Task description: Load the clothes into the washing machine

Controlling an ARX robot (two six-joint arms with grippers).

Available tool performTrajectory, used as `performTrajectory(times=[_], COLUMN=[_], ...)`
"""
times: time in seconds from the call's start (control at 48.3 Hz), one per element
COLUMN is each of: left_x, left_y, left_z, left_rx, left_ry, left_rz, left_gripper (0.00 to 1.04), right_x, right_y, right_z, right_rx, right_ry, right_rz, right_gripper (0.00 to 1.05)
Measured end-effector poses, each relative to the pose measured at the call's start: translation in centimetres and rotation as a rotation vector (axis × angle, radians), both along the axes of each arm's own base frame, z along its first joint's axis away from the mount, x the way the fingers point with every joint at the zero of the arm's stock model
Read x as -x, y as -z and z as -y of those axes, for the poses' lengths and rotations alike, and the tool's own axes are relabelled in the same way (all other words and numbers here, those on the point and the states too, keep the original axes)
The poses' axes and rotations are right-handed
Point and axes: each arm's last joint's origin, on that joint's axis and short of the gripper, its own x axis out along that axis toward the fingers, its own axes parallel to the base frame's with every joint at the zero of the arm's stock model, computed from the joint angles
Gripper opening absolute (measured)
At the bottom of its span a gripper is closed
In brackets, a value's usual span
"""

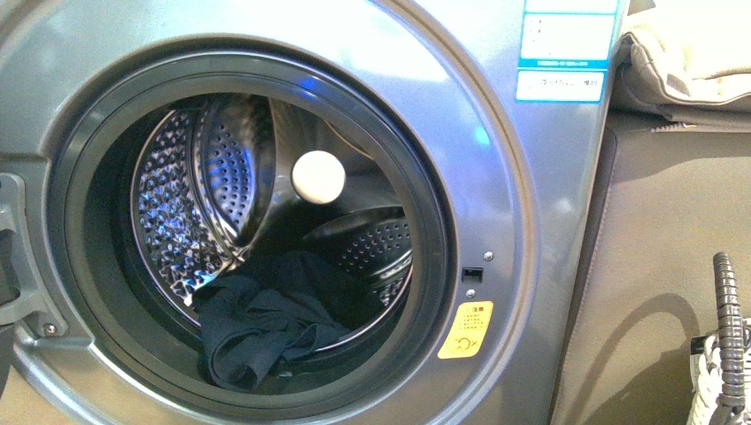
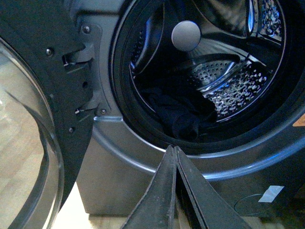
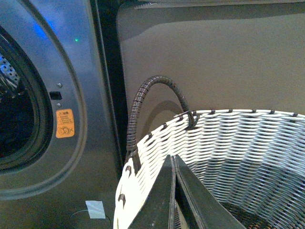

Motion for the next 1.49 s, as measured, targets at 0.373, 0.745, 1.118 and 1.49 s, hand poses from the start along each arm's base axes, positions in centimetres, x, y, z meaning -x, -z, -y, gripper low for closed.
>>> performTrajectory(times=[0.373, 0.745, 1.118, 1.49], left_x=[0.00, 0.00, 0.00, 0.00], left_y=[0.44, 0.44, 0.44, 0.44], left_z=[0.00, 0.00, 0.00, 0.00], left_rx=[0.000, 0.001, 0.000, 0.000], left_ry=[0.000, 0.000, 0.000, 0.000], left_rz=[-0.001, -0.001, -0.001, -0.001], left_gripper=[0.04, 0.66, 0.98, 0.98], right_x=[0.00, 0.00, 0.00, 0.00], right_y=[0.00, 0.00, 0.00, 0.00], right_z=[0.00, 0.00, 0.00, 0.00], right_rx=[0.000, 0.001, 0.001, 0.001], right_ry=[0.000, 0.000, 0.000, 0.000], right_rz=[0.000, 0.000, 0.000, 0.000], right_gripper=[0.02, 0.59, 0.97, 0.97])
